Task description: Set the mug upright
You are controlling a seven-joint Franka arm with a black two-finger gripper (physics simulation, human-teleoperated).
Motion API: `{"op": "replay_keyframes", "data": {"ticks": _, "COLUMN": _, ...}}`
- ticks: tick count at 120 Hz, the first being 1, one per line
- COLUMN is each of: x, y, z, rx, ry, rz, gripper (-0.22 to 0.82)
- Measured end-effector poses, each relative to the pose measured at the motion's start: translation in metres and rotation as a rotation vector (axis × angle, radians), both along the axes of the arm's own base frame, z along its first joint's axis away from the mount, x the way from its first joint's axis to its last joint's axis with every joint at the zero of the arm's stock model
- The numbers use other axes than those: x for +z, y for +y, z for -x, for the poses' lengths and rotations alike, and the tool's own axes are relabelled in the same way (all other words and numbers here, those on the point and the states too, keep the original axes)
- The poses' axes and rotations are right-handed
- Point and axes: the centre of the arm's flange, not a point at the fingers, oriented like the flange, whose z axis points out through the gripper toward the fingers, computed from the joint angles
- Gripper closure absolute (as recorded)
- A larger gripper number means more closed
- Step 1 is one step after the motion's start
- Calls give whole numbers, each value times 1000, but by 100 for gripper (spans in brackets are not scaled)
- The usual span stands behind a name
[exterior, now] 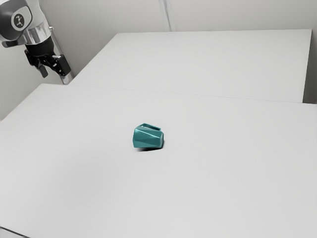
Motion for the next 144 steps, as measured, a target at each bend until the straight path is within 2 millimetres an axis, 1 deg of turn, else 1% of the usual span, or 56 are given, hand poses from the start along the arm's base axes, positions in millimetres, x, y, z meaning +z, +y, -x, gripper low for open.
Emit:
{"op": "replay_keyframes", "data": {"ticks": 21, "x": -4, "y": -4, "z": 0, "rx": -7, "ry": 5, "rz": 5, "gripper": 0}}
{"op": "replay_keyframes", "data": {"ticks": 33, "x": -11, "y": -5, "z": 1, "rx": -7, "ry": 10, "rz": 24, "gripper": 0}}
{"op": "replay_keyframes", "data": {"ticks": 44, "x": -26, "y": -16, "z": 1, "rx": -19, "ry": 31, "rz": 69, "gripper": 0}}
{"op": "replay_keyframes", "data": {"ticks": 49, "x": -35, "y": -15, "z": 0, "rx": -3, "ry": 38, "rz": 121, "gripper": 0}}
{"op": "replay_keyframes", "data": {"ticks": 57, "x": -54, "y": -8, "z": 0, "rx": 32, "ry": 52, "rz": 208, "gripper": 0}}
{"op": "replay_keyframes", "data": {"ticks": 64, "x": -73, "y": -7, "z": -4, "rx": 58, "ry": 64, "rz": 283, "gripper": 0}}
{"op": "replay_keyframes", "data": {"ticks": 74, "x": -106, "y": -4, "z": -15, "rx": 100, "ry": 93, "rz": 378, "gripper": 0}}
{"op": "replay_keyframes", "data": {"ticks": 98, "x": -172, "y": 2, "z": -46, "rx": 189, "ry": 114, "rz": 517, "gripper": 0}}
{"op": "replay_keyframes", "data": {"ticks": 119, "x": -215, "y": -9, "z": -67, "rx": 236, "ry": 119, "rz": 602, "gripper": 0}}
{"op": "replay_keyframes", "data": {"ticks": 133, "x": -246, "y": -11, "z": -76, "rx": 274, "ry": 137, "rz": 639, "gripper": 0}}
{"op": "replay_keyframes", "data": {"ticks": 144, "x": -276, "y": -12, "z": -83, "rx": 312, "ry": 165, "rz": 674, "gripper": 0}}
